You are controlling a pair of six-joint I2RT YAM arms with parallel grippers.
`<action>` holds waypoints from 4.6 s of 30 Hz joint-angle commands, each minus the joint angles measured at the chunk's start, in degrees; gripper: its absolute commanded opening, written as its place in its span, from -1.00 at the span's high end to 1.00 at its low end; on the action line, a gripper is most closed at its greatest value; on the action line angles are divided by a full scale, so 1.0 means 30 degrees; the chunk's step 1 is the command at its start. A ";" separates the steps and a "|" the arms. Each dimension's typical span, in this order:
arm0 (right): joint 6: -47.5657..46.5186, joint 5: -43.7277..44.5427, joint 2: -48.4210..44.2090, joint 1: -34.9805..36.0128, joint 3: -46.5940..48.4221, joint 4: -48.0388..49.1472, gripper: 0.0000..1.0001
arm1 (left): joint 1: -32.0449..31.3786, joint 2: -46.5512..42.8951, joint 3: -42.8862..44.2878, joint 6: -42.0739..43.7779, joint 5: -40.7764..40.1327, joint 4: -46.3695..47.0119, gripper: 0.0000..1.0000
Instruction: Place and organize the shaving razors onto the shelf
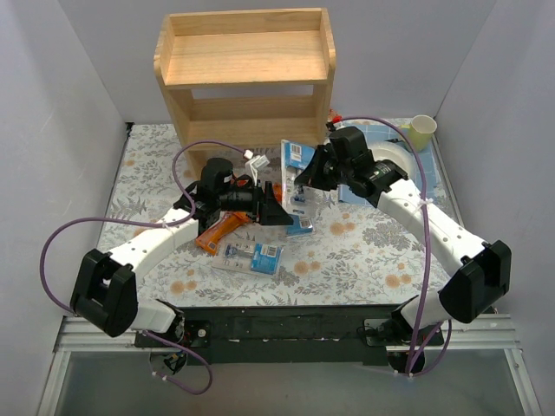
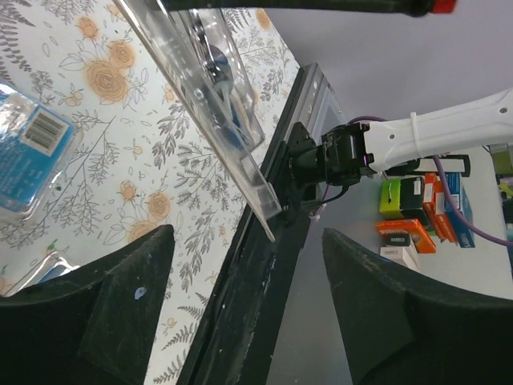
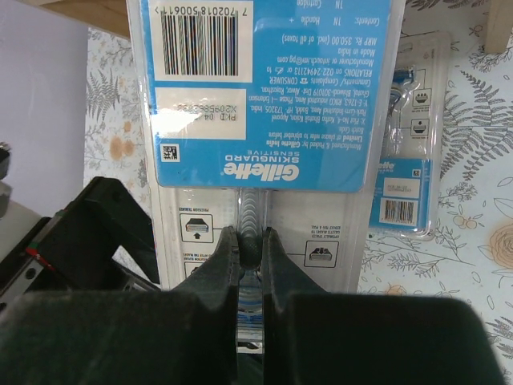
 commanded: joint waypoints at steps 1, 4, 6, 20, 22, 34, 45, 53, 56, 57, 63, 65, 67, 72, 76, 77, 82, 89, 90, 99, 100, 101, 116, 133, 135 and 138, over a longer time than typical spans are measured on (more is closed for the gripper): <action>0.0303 0.0094 -0.1269 0.0001 -0.0398 0.1397 0.97 | -0.0545 0.0526 0.1195 -0.0435 -0.0164 0.0665 -0.35; 0.0185 0.0387 -0.1504 0.0000 -0.0661 0.1368 0.97 | -0.0605 0.0937 0.1372 -0.0671 -0.0282 0.0927 -0.10; 0.0185 0.0329 -0.1679 -0.0028 -0.0896 0.1398 0.97 | -0.0605 0.1230 0.1547 -0.0700 -0.0282 0.0928 0.03; -0.0604 0.0388 -0.1886 -0.0029 -0.1483 0.1719 0.97 | -0.0604 0.1319 0.1578 -0.1783 0.0128 0.2713 0.64; -0.1071 0.0358 -0.1856 -0.0029 -0.1279 0.1720 0.97 | -0.0546 0.1319 0.1139 -0.2106 0.0187 0.3385 0.95; -1.4867 0.2016 -0.8237 -0.0908 -0.1657 -0.2461 -0.23 | 0.2089 0.1170 -0.0855 -0.8455 0.2353 1.0707 1.00; -1.7538 0.4547 -1.0059 -0.4215 -0.4295 -0.1885 -0.16 | 0.3438 0.7085 0.4822 -1.3794 0.5985 1.4146 1.00; -1.8007 0.4400 -1.0615 -0.5681 -0.4879 -0.2264 -0.15 | 0.4316 1.0483 0.8722 -1.5408 0.5930 1.4260 1.00; -1.8037 0.4372 -1.0850 -0.6178 -0.5378 -0.2293 -0.15 | 0.4463 1.1596 1.0391 -1.5174 0.5900 1.3439 1.00; -1.8008 0.4284 -1.0879 -0.6268 -0.5437 -0.2323 -0.15 | 0.4464 1.1979 1.1236 -1.5057 0.6016 1.2916 1.00; -1.7949 0.4049 -1.0587 -0.6825 -0.5848 -0.2265 -0.14 | 0.4493 1.3971 1.3704 -1.4763 0.5432 1.0657 1.00; -1.7862 0.3962 -1.0470 -0.6884 -0.5848 -0.2119 -0.14 | 0.4493 1.4267 1.4115 -1.4792 0.5169 1.0480 1.00; -1.7774 0.3758 -1.0294 -0.6972 -0.5848 -0.2002 -0.14 | 0.4522 1.4617 1.4291 -1.4763 0.5051 1.0333 1.00; -1.7657 0.3698 -0.9943 -0.7089 -0.5877 -0.1737 -0.13 | 0.4493 1.5263 1.4643 -1.4675 0.4670 0.9748 1.00; -1.7627 0.3522 -0.9854 -0.7148 -0.5965 -0.1649 -0.13 | 0.4493 1.5498 1.4848 -1.4822 0.4143 0.8635 0.57; -1.7598 0.3551 -0.9825 -0.7177 -0.5994 -0.1620 -0.12 | 0.4493 1.5527 1.4907 -1.4764 0.4113 0.8256 0.45; -1.7598 0.3551 -0.9766 -0.7236 -0.6228 -0.1386 -0.12 | 0.4522 1.5498 1.4966 -1.4062 0.3645 0.7228 0.34; -1.7686 0.3405 -0.9561 -0.7294 -0.6112 -0.1240 -0.12 | 0.4522 1.4241 1.4760 -1.1025 0.0602 0.3987 0.25; -1.7715 0.3463 -0.9532 -0.7294 -0.6054 -0.1239 -0.12 | 0.4522 1.4035 1.4819 -1.0520 -0.0012 0.3279 0.24; -1.7744 0.3376 -0.9327 -0.7294 -0.5965 -0.0976 -0.12 | 0.4406 1.2746 1.5873 -0.5075 -0.6225 -0.2702 -0.01; -1.7715 0.3288 -0.9297 -0.7294 -0.5965 -0.1004 -0.12 | 0.4260 1.2628 1.5932 -0.4515 -0.6722 -0.2995 -0.03; -1.7715 0.3258 -0.9268 -0.7294 -0.5936 -0.0976 -0.12 | 0.4172 1.2395 1.5932 -0.4103 -0.7133 -0.3462 -0.04; -1.7364 0.2379 -0.8859 -0.7294 -0.6375 -0.0624 -0.13 | 0.1420 0.9671 1.2070 0.2402 -1.3134 -0.2911 -0.26; -1.6661 0.2145 -0.9238 -0.7294 -0.7488 0.0225 -0.13 | 0.0566 0.4335 0.5267 0.6623 -1.9413 0.5087 -0.02; -1.6631 0.2087 -0.9210 -0.7294 -0.7518 0.0284 -0.12 | 0.0713 0.4599 0.5123 0.6799 -1.9238 0.6168 0.40; -1.6660 0.2203 -0.9239 -0.7294 -0.7576 0.0401 -0.12 | 0.0831 0.4804 0.5121 0.7033 -1.9207 0.7693 0.91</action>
